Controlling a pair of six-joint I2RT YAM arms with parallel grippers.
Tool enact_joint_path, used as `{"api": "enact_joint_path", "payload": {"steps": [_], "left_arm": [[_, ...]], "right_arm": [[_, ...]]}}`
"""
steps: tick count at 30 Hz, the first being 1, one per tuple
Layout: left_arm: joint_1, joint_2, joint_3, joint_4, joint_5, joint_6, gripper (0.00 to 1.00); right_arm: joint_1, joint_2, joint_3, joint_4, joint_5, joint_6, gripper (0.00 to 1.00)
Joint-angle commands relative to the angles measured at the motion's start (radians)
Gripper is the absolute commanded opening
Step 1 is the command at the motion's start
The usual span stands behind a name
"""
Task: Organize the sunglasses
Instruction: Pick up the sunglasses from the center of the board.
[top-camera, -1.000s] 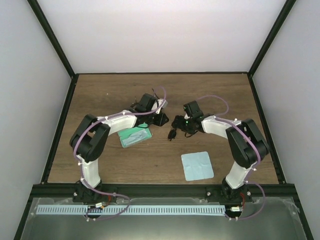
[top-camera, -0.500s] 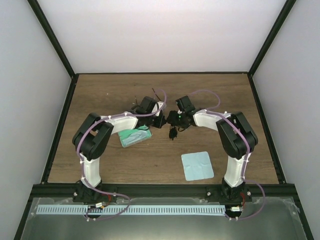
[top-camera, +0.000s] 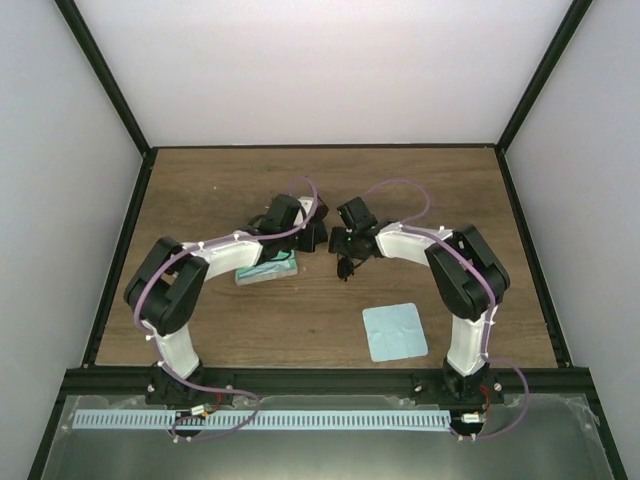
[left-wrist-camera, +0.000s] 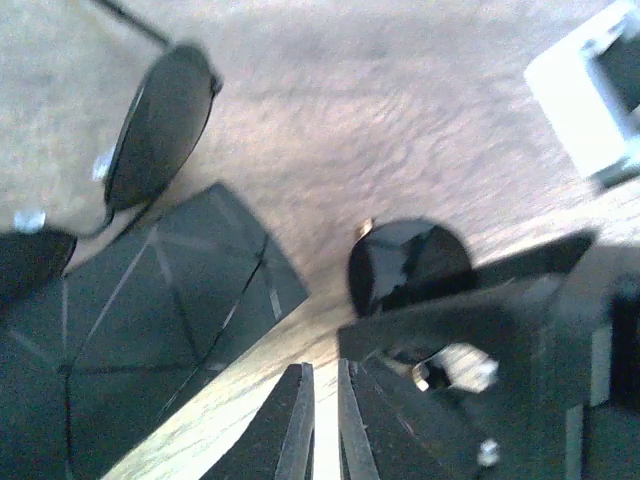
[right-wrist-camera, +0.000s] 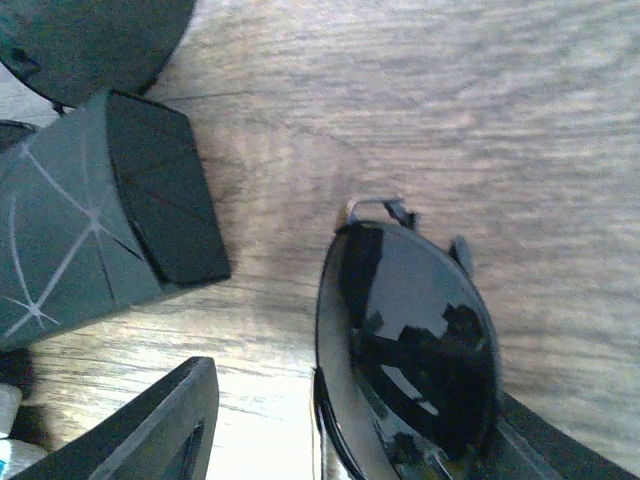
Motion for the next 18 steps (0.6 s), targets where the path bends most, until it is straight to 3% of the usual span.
{"api": "enact_joint_path", "payload": {"steps": [1,8,18], "left_arm": [[-0.002,-0.017,0.031,0.073,0.029,-0.021,0.09],[-0.003,0.021,-0.002,0.127,0.084,-0.041,0.09],[-0.004,-0.244,-0.175,0.26,-0.041,-0.102,0.09]], "right_arm": [[0.014,-0.008,-0.058,-0.093,0.048,0.016,0.62],[0.016,-0.011,-0.07,-0.09,0.04,0.005,0.62],[0.064,0.011,-0.063,-0.125,0.1,0.016,0.57]]}}
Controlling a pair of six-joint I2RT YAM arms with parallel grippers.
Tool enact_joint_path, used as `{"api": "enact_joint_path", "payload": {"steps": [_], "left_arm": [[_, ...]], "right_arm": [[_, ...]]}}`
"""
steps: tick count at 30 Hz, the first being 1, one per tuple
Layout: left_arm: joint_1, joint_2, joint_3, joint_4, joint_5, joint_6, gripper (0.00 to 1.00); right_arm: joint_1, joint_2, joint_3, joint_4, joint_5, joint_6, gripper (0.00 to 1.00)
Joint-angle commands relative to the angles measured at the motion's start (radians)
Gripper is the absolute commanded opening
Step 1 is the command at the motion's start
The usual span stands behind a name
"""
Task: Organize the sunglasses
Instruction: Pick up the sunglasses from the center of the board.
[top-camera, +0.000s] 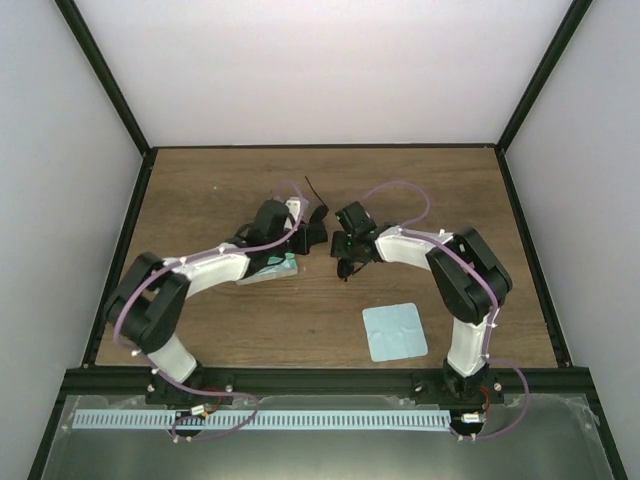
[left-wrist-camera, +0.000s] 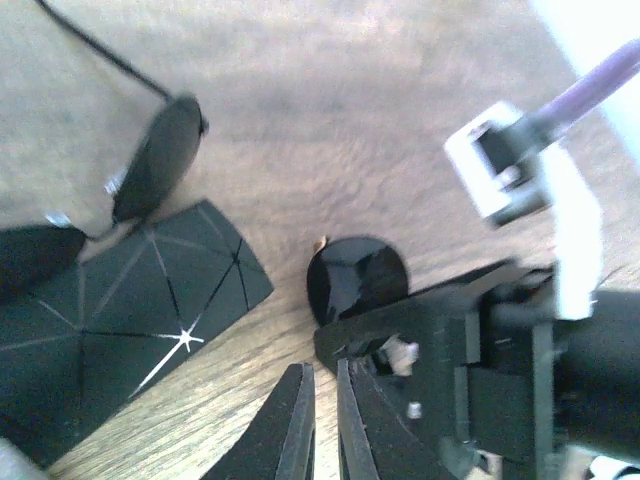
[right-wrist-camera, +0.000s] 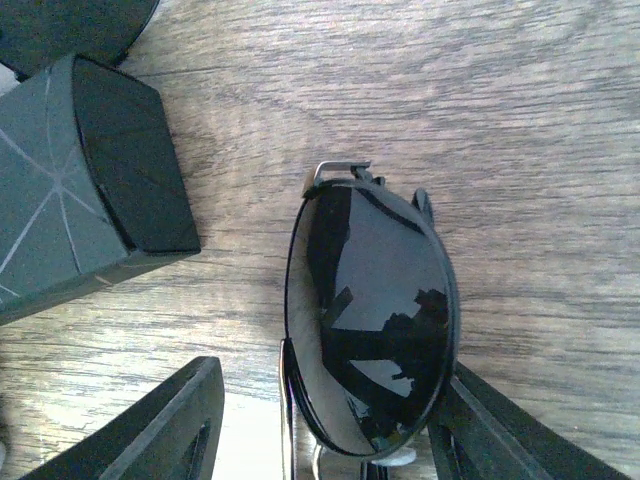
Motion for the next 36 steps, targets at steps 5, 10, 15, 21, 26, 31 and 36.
{"api": "enact_joint_path", "payload": {"steps": [5,10,15,21,26,31,36], "left_arm": [[-0.016,-0.235,-0.166,0.127,-0.146,-0.055,0.04],[-0.018,-0.284,-0.328,0.178,-0.229,-0.083,0.04],[-0.019,-0.279,-0.425,0.244,-0.225,-0.106,0.04],[-0.018,-0.296,-0.447,0.251,-0.232,-0.107,0.04],[-0.018,-0.377,-0.49,0.257,-0.253,-0.113,0.04],[-0.018,-0.455,-0.525,0.26,-0.257,-0.113,0.04],[-0.02,-0.49,-0.549,0.259,-0.283,-0.122,0.04]], "right_arm": [[0.067,0.064,-0.02,-0.143,0.074,0.036,0.54],[0.086,0.092,-0.003,-0.169,0.115,0.051,0.48],[0.114,0.134,0.027,-0.217,0.167,0.074,0.44],[0.146,0.173,0.055,-0.258,0.199,0.095,0.43],[0.149,0.209,0.063,-0.274,0.21,0.105,0.24],[0.148,0.217,0.065,-0.275,0.215,0.127,0.12],[0.148,0.157,0.027,-0.241,0.215,0.149,0.11]]}}
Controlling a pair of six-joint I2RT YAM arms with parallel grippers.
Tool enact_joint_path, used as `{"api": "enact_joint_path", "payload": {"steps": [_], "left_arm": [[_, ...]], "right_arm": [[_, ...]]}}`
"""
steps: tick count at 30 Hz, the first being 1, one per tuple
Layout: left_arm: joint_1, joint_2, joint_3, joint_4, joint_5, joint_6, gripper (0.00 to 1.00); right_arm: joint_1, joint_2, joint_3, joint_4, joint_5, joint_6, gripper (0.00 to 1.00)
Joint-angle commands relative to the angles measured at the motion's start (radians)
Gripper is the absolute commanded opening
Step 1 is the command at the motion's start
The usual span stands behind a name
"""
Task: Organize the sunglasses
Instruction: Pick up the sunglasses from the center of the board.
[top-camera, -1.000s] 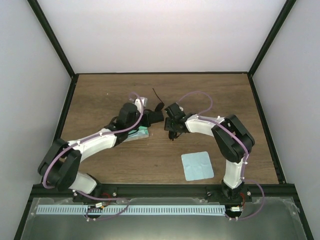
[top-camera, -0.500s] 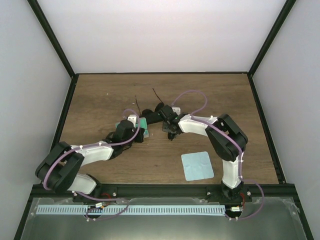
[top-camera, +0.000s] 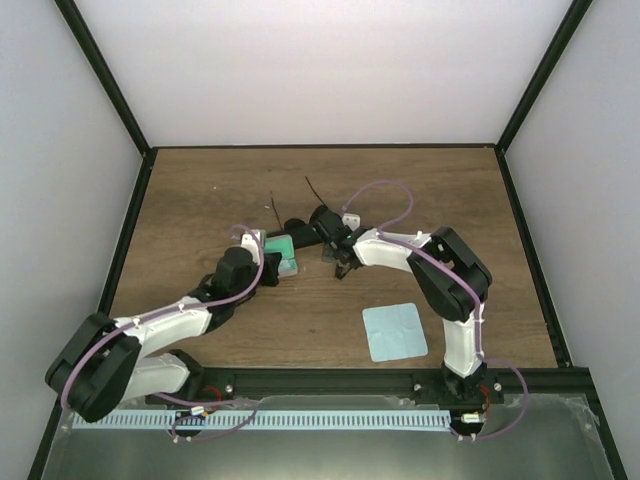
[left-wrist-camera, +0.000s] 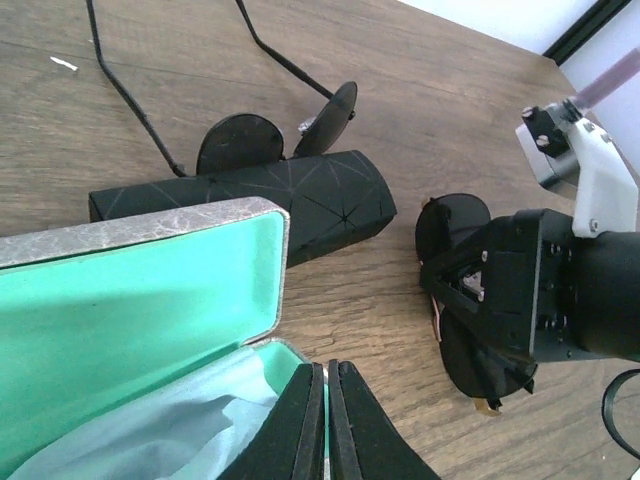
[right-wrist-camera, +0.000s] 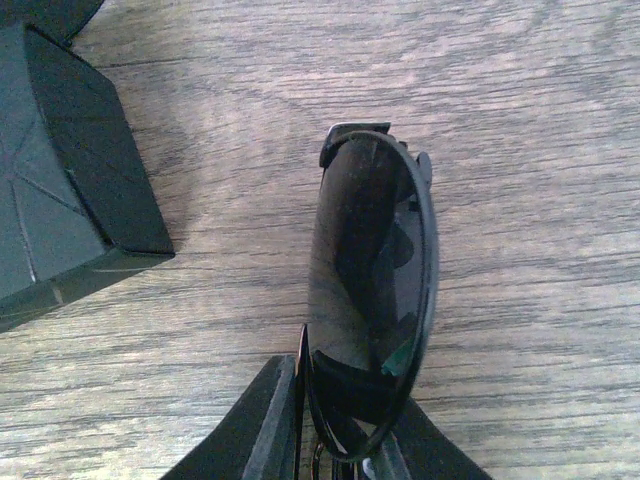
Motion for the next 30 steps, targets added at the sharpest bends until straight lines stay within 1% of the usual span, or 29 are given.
{"api": "enact_joint_path", "payload": {"steps": [1,10,14,18,21,25,30], "left_arm": [[-0.004,-0.03,-0.03,0.028,-0.038,-0.022,0.04],[-0.005,-0.17,-0.149,-0.013,-0.159,-0.07,0.04],[-0.005,-0.191,-0.18,-0.047,-0.229,-0.083,0.04],[-0.006,-0.202,-0.155,-0.079,-0.329,-0.065,0.04],[-0.006,-0.212,-0.107,-0.113,-0.344,-0.046,0.04],[-0.005,-0.177,-0.059,-0.165,-0.366,-0.06,0.04],[-0.006,-0.071,-0.082,-0.121,-0.349,-0.094,0.04]], "right_arm": [[0.013,0.04,-0.108,-0.082,-0.08,0.05,0.11],[0.014,-0.156,-0.184,-0.032,-0.066,0.047,0.1],[0.014,-0.235,-0.217,0.007,-0.088,0.029,0.11],[0.015,-0.308,-0.248,0.035,-0.108,0.014,0.11],[0.014,-0.342,-0.258,0.042,-0.115,-0.001,0.1],[0.015,-0.364,-0.25,0.021,-0.104,-0.022,0.1],[0.015,-0.409,-0.262,0.029,-0.111,-0.028,0.1]]}}
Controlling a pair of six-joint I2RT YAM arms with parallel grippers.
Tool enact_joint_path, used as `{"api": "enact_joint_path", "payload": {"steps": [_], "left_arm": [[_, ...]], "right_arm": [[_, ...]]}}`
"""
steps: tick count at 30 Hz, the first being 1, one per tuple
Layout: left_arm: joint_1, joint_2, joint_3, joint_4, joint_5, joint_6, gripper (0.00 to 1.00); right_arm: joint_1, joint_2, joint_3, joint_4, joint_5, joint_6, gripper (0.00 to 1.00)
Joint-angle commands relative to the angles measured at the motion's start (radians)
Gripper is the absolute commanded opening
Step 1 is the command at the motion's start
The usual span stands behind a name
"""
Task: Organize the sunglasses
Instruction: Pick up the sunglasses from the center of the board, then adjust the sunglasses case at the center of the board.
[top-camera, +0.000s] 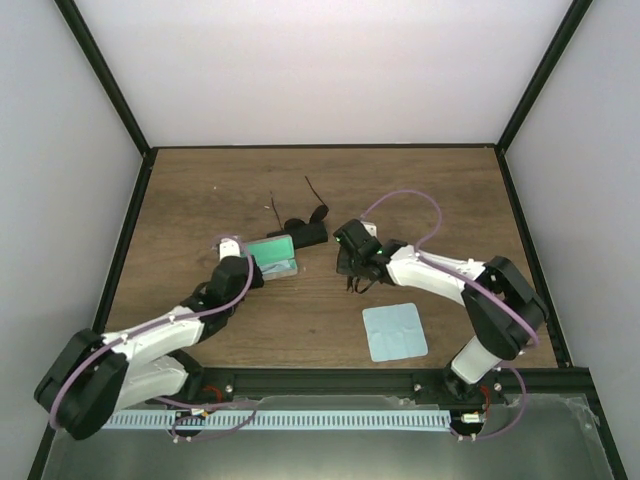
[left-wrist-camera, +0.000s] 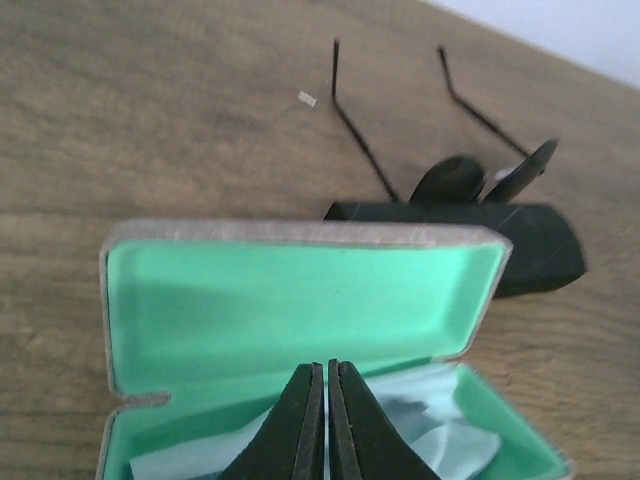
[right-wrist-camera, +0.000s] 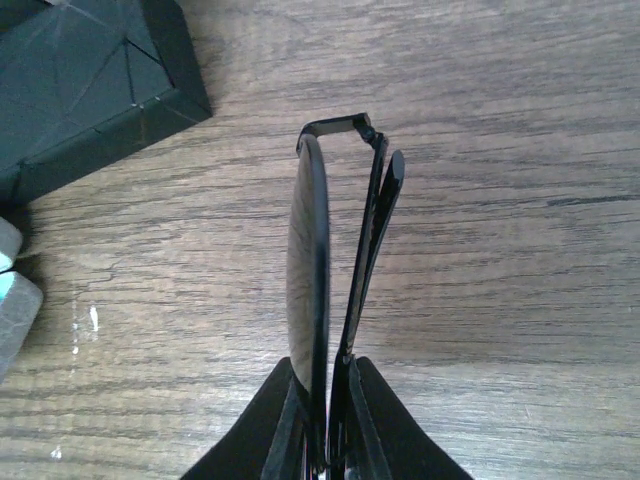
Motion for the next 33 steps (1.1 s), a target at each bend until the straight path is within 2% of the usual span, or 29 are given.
{"api": "enact_joint_path", "payload": {"steps": [1,6,9,16,21,23,27,30,33], "left_arm": [[-0.002,0.099,-0.017,0.018,-0.004,-0.029,0.04],[-0.002,0.197,-0.055,0.096,0.015,-0.043,0.04],[-0.004,0.191,-0.076,0.111,0.023,-0.048,0.04],[-0.014,0.053,-0.119,0.078,0.035,-0.063,0.04],[-0.027,-0.125,-0.121,0.008,0.058,-0.064,0.04],[-0.027,-0.193,-0.106,-0.061,-0.004,-0.065,0.04],[-0.019,-0.241,-0.074,-0.222,-0.247,-0.143,0.04],[-0.013,-0.283,-0.072,-0.251,-0.339,-0.201,0.05],[0.0,-0.319,-0.066,-0.279,-0.409,-0.269,0.13]], "right_arm": [[0.009,-0.066,-0.008,0.016,-0.005,-0.015,0.1],[0.009,-0.135,-0.033,0.027,-0.024,-0.016,0.1],[0.009,-0.17,-0.039,0.019,-0.024,-0.016,0.11],[0.008,-0.22,-0.062,0.055,-0.074,-0.021,0.11],[0.009,-0.204,-0.074,0.125,-0.137,-0.018,0.11],[0.011,-0.192,-0.073,0.141,-0.153,-0.015,0.11],[0.025,-0.179,-0.071,0.159,-0.166,-0.02,0.11],[0.036,-0.176,-0.066,0.157,-0.169,-0.03,0.11],[0.036,-0.183,-0.075,0.16,-0.187,-0.043,0.11]]}}
